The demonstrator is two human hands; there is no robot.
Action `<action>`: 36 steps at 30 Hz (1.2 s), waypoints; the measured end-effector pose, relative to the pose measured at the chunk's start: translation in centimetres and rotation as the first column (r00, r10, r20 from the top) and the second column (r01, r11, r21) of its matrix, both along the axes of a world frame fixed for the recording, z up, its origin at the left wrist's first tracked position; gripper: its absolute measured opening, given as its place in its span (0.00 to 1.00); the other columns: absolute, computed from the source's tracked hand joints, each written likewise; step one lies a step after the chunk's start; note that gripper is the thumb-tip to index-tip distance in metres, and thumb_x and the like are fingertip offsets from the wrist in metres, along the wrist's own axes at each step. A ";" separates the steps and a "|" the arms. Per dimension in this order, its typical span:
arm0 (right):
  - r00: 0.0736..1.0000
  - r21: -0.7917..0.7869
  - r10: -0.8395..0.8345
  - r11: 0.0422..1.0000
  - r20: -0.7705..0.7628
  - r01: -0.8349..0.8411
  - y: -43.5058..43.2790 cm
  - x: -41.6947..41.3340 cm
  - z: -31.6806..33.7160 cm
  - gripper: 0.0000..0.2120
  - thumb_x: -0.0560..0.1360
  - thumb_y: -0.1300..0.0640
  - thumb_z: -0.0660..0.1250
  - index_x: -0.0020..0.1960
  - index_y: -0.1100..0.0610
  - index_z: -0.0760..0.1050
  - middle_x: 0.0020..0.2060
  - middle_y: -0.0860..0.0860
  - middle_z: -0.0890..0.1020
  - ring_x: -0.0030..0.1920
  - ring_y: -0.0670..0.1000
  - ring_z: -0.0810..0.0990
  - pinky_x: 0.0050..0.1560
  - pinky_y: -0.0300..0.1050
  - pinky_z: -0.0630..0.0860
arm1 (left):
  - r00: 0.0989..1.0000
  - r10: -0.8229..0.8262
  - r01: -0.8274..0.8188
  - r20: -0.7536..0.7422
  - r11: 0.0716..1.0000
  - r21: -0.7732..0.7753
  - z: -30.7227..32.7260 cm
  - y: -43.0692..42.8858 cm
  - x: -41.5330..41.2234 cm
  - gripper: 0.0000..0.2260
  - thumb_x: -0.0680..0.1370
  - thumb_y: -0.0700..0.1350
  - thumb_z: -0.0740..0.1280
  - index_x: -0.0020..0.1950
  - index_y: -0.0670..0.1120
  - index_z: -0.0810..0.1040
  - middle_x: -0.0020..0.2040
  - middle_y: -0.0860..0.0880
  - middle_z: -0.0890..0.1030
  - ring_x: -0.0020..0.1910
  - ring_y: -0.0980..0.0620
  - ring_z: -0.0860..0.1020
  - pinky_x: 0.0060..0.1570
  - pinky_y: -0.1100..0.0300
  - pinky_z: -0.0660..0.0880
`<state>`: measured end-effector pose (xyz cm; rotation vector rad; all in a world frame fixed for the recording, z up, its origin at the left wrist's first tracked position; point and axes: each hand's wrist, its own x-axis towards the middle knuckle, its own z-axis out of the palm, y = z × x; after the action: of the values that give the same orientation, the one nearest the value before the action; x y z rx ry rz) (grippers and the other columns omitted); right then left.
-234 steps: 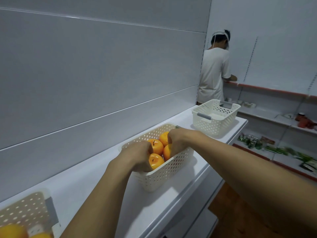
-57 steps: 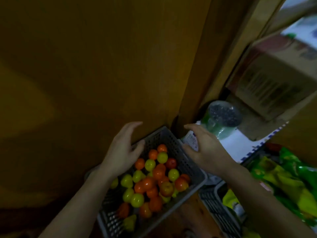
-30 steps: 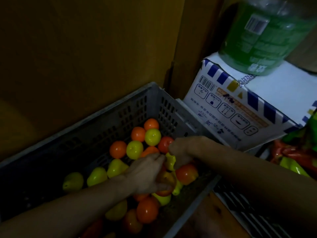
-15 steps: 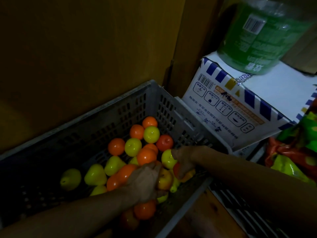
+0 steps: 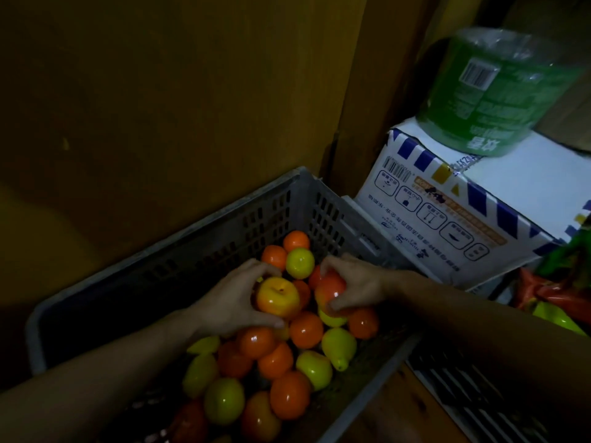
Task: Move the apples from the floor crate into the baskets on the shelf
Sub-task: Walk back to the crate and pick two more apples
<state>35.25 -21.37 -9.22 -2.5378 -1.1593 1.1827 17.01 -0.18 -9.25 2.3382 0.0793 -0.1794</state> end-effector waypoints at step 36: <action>0.866 0.752 -0.500 0.580 0.026 0.313 4.6 -3.2 13.8 0.38 0.64 0.49 0.80 0.70 0.48 0.67 0.60 0.44 0.68 0.57 0.39 0.68 0.50 0.24 0.63 | 0.796 0.576 -0.508 0.186 0.803 -0.312 11.9 2.3 -1.3 0.35 0.63 0.59 0.78 0.68 0.58 0.71 0.61 0.62 0.77 0.59 0.64 0.77 0.57 0.65 0.73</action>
<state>32.01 -16.81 4.56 -2.1233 -0.7613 0.2011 15.73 2.10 2.61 1.9709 0.5620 0.4050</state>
